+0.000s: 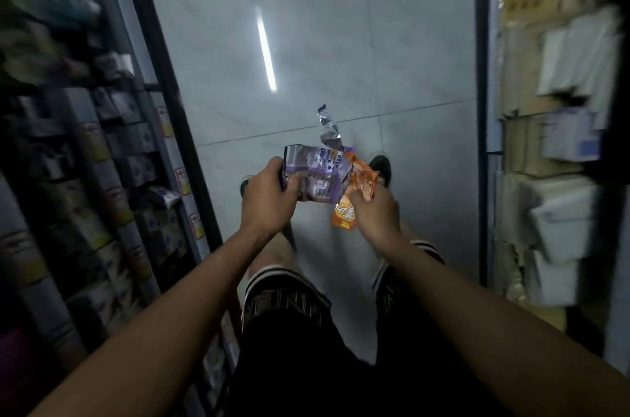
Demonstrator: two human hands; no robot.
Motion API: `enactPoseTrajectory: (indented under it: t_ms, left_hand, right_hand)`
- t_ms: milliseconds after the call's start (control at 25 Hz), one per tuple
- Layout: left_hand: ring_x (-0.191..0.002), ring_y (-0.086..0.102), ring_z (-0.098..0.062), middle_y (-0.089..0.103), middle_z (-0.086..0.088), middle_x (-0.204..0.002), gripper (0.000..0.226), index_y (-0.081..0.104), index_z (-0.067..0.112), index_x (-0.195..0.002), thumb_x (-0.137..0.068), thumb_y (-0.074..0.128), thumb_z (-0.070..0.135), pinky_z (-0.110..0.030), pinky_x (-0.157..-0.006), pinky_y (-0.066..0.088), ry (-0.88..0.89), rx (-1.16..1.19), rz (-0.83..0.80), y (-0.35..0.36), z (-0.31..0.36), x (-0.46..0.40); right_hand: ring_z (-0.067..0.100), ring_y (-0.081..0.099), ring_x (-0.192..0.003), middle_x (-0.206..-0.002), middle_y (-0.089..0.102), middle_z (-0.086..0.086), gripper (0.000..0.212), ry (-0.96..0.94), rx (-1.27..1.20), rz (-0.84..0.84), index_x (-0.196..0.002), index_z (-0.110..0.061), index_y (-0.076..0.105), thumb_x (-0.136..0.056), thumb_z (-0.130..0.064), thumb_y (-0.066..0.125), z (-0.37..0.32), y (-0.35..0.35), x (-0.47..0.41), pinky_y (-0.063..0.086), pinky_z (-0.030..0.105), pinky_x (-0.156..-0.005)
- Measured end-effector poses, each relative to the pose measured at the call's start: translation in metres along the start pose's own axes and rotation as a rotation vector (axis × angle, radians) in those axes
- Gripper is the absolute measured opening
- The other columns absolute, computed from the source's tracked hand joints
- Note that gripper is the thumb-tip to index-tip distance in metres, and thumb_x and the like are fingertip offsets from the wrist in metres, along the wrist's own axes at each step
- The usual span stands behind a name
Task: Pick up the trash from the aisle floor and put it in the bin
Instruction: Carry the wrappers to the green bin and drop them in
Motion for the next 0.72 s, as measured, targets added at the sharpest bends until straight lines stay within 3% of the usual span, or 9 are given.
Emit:
enactPoseTrajectory:
  t_ms: [120, 200, 440, 720]
  left_hand:
    - [-0.071, 0.062, -0.020, 0.066, 0.004, -0.078, 0.015, 0.057, 0.023, -0.095, -0.093, 0.056, 0.038, -0.041, -0.063, 0.054, 0.114, -0.014, 0.054, -0.060, 0.061, 0.049]
    - [-0.071, 0.062, -0.021, 0.066, 0.003, -0.078, 0.016, 0.055, 0.024, -0.093, -0.091, 0.055, 0.040, -0.043, -0.063, 0.054, 0.210, -0.036, 0.096, -0.097, 0.090, 0.078]
    - [-0.065, 0.057, -0.023, 0.061, 0.001, -0.070, 0.016, 0.051, 0.021, -0.086, -0.091, 0.059, 0.035, -0.044, -0.060, 0.051, 0.376, -0.082, 0.136, -0.170, 0.098, 0.133]
    - [-0.058, 0.053, -0.025, 0.055, 0.001, -0.062, 0.023, 0.044, 0.019, -0.079, -0.091, 0.060, 0.030, -0.042, -0.055, 0.045, 0.667, -0.349, -0.030, -0.151, 0.140, 0.185]
  right_hand:
    - [0.028, 0.066, -0.088, -0.091, 0.071, 0.003, 0.022, -0.087, -0.021, 0.069, -0.101, -0.013, 0.071, -0.094, -0.034, 0.066, -0.039, -0.059, 0.070, 0.040, 0.030, -0.071]
    - [0.026, 0.067, -0.086, -0.092, 0.073, 0.002, 0.025, -0.130, -0.059, 0.109, -0.101, -0.014, 0.070, -0.092, -0.036, 0.065, -0.055, -0.086, 0.114, 0.043, 0.030, -0.071]
    - [0.007, 0.064, -0.072, -0.083, 0.067, -0.005, 0.012, -0.161, -0.210, 0.312, -0.097, -0.019, 0.067, -0.095, -0.031, 0.064, -0.052, -0.134, 0.229, 0.046, 0.020, -0.053]
    - [0.025, 0.067, -0.088, -0.094, 0.072, 0.005, 0.020, -0.078, -0.313, 0.525, -0.101, -0.015, 0.069, -0.091, -0.032, 0.065, 0.062, -0.136, 0.319, 0.053, 0.035, -0.075]
Point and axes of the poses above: each hand's wrist, its own x-axis away from the middle knuckle, its own y-axis out of the palm, z = x × y, the point moved 10 cm from there along -x, towards the middle knuckle
